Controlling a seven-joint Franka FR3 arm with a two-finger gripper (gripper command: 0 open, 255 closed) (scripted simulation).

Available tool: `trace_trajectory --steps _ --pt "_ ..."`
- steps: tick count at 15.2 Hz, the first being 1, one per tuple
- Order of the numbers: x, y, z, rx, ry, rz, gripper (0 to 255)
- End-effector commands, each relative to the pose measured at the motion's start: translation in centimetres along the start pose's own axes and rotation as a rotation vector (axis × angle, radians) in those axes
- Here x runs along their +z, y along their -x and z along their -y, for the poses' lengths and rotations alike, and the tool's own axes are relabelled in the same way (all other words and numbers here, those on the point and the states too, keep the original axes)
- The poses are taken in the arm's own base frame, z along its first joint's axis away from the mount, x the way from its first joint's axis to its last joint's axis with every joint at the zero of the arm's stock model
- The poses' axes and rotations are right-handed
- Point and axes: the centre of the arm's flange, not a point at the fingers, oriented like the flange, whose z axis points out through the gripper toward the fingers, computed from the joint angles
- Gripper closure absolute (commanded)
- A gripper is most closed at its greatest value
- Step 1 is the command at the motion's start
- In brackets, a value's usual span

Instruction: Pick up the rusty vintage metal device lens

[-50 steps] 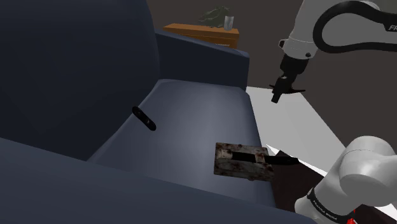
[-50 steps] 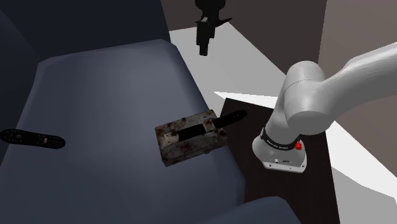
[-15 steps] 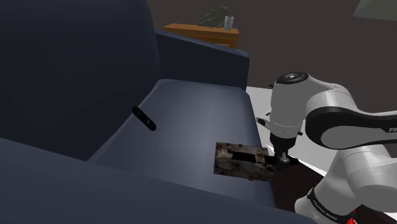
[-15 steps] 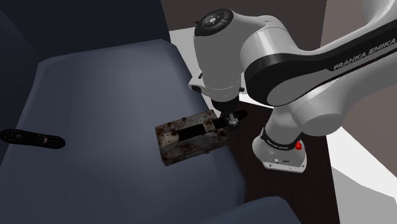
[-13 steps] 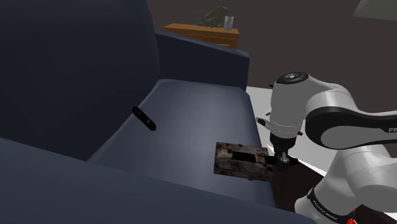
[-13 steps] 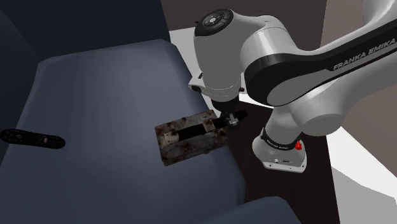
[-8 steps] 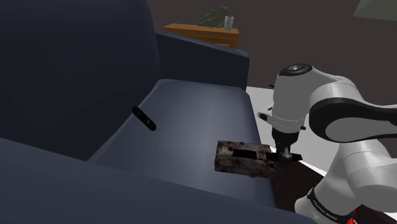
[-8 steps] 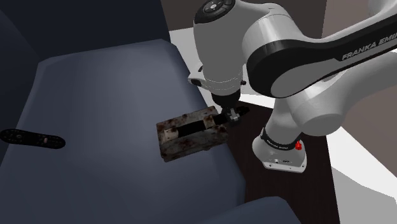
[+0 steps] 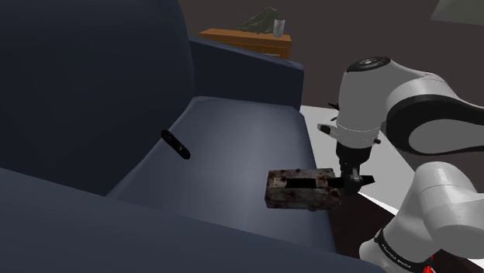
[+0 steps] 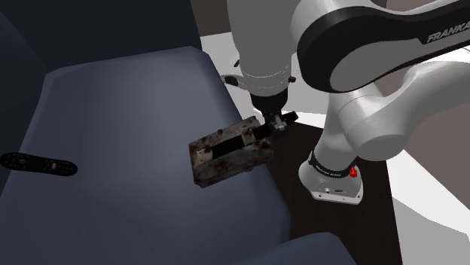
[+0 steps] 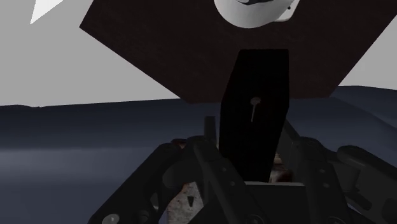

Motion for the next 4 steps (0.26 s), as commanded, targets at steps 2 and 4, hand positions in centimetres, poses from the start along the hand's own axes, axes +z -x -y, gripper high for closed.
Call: trace_trajectory --steps 2,4 --pt "-1.65 0.51 0.05 0.0 0.0 0.0 255" --pt "-1.73 0.53 0.05 0.0 0.0 0.0 255"
